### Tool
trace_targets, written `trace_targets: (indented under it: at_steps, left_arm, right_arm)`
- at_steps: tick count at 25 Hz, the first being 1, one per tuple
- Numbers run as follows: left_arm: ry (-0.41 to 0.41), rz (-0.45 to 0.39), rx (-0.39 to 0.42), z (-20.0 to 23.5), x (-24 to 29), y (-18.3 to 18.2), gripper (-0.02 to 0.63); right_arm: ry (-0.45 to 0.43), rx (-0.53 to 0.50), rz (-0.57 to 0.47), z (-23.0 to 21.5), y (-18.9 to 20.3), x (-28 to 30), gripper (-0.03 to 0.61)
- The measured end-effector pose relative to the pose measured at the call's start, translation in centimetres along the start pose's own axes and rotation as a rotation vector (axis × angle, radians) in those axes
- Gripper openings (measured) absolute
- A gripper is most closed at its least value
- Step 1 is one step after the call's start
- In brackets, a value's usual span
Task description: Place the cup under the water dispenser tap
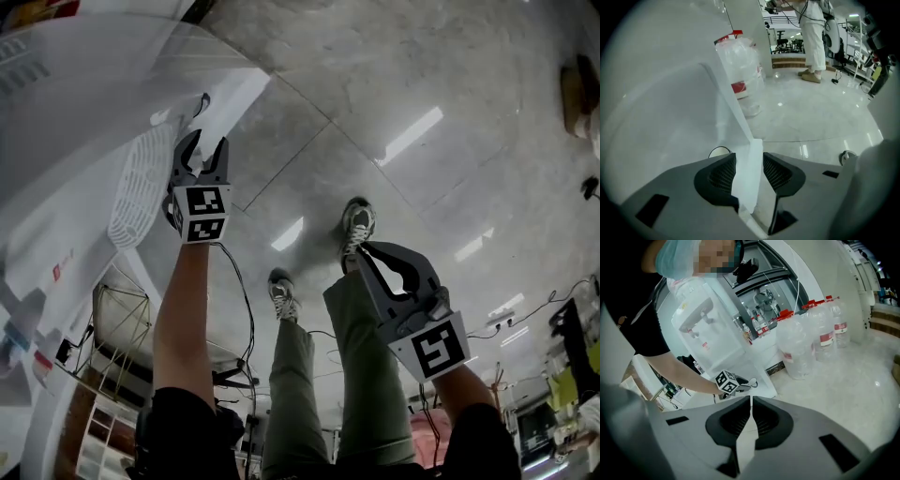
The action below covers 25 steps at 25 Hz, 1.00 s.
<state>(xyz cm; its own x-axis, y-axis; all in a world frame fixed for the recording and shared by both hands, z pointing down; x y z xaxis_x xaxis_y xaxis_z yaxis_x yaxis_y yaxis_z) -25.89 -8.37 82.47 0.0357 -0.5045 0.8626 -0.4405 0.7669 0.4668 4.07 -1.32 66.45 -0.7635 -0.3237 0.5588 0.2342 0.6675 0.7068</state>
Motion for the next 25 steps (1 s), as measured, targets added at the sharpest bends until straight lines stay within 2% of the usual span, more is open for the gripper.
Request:
trace_targets:
  at_steps: [4, 11, 18, 21, 22, 24, 25]
  left_arm:
    - [-0.026, 0.071, 0.032, 1.4, 2.5, 0.6, 0.193]
    - [-0.068, 0.147, 0.027, 3.6, 5.9, 0.7, 0.199]
    - [-0.06, 0.236, 0.092, 4.0, 9.4, 1.4, 0.199]
    - [-0.068, 0.271, 0.09, 4.2, 10.6, 1.4, 0.196]
    - [-0.074, 0.286, 0.087, 4.3, 10.9, 1.4, 0.188]
    - [-0.089, 0.306, 0.097, 4.3, 11.1, 1.4, 0.091]
    - [-0.092, 0.311, 0.106, 4.3, 11.1, 1.5, 0.07]
  right_arm:
    - [-0.002, 0.001, 0.001, -2.1, 0.6, 1.3, 0.046]
    - [0.012, 0.011, 0.014, -4.8, 2.2, 2.0, 0.046]
    - [0.014, 0.016, 0.068, -6.1, 5.1, 2.3, 0.046]
    - [0.026, 0.027, 0.066, -6.6, 5.8, 2.6, 0.046]
    - [0.03, 0.031, 0.063, -6.7, 5.9, 2.6, 0.046]
    - [0.039, 0.037, 0.058, -6.8, 6.2, 2.5, 0.046]
    - [0.043, 0.04, 0.058, -6.7, 6.3, 2.4, 0.046]
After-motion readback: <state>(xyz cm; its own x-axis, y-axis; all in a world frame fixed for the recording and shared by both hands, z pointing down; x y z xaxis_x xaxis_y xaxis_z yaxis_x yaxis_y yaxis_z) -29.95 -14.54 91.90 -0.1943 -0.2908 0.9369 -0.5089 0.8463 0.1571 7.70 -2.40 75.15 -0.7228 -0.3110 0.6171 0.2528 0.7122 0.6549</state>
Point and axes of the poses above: the fingertips, and each gripper's own axes: x forward along the fingers, z to its left, y out of its underside, the point moved 6 cm from there along -x, backward along the fingers, and after that the axes turned 7 degrees about -x, right-handed, at the moved point
